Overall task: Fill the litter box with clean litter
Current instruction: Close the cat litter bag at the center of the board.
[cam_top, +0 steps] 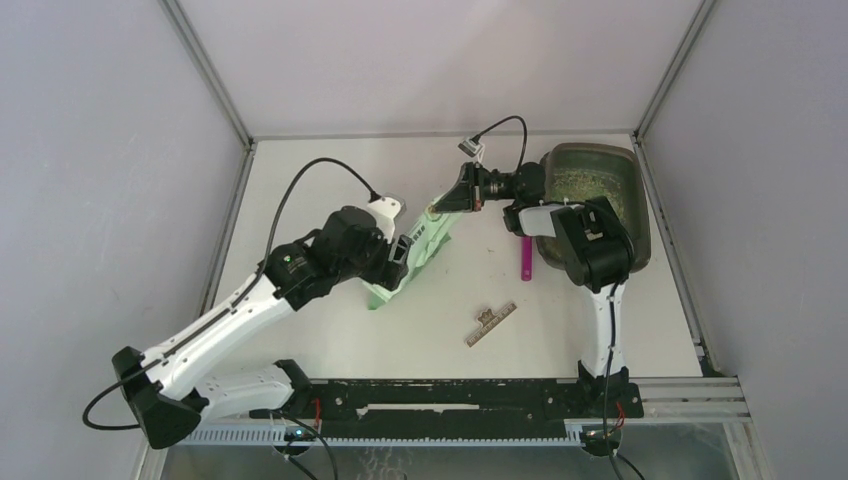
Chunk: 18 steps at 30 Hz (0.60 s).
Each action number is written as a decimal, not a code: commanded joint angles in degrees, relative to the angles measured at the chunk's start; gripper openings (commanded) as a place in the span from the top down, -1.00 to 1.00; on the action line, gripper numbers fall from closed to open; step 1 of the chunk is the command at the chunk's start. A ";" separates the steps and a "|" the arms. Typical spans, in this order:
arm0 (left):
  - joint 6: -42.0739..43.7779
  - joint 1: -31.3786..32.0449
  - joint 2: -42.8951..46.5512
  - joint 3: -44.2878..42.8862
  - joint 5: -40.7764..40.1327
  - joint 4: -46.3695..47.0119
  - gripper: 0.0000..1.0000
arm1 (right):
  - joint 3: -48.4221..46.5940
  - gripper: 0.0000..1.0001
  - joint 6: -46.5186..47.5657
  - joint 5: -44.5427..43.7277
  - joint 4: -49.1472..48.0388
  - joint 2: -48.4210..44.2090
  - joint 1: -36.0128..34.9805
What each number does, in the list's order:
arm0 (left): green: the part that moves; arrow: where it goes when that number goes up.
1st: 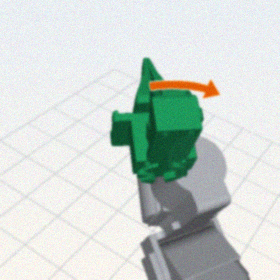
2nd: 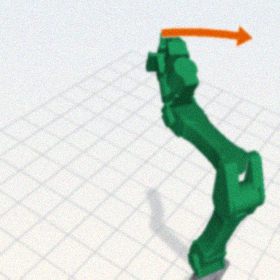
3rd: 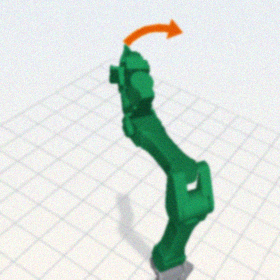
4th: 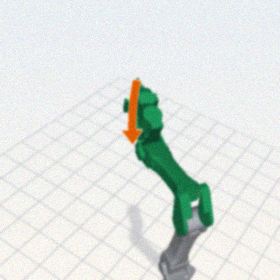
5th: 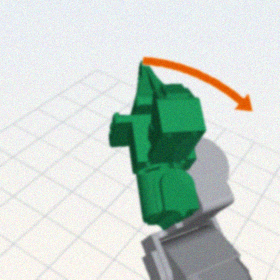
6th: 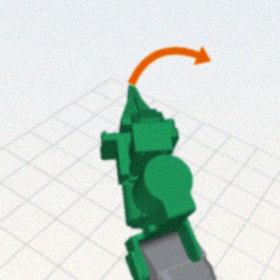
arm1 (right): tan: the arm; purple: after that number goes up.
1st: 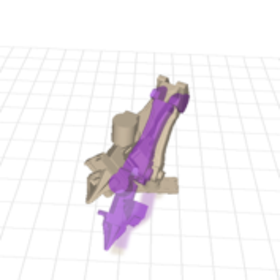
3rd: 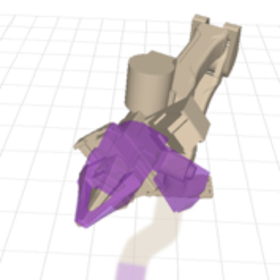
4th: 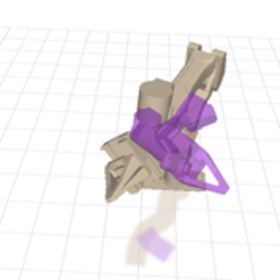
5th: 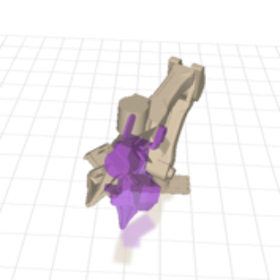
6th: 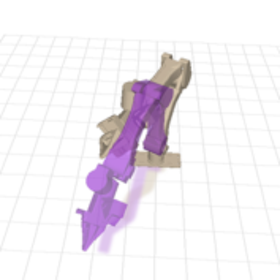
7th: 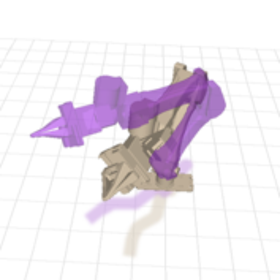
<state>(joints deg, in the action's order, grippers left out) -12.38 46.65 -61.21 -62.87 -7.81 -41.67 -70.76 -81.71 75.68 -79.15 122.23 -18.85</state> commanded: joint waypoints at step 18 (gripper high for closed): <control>3.94 -8.26 -7.52 -1.61 7.10 0.12 0.75 | -5.04 0.38 1.97 -0.30 -4.73 3.54 0.89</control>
<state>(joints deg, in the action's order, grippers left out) -9.52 38.89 -67.33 -62.89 -2.17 -41.65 -73.56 -80.73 75.53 -80.42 125.51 -18.79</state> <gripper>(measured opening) 0.163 0.144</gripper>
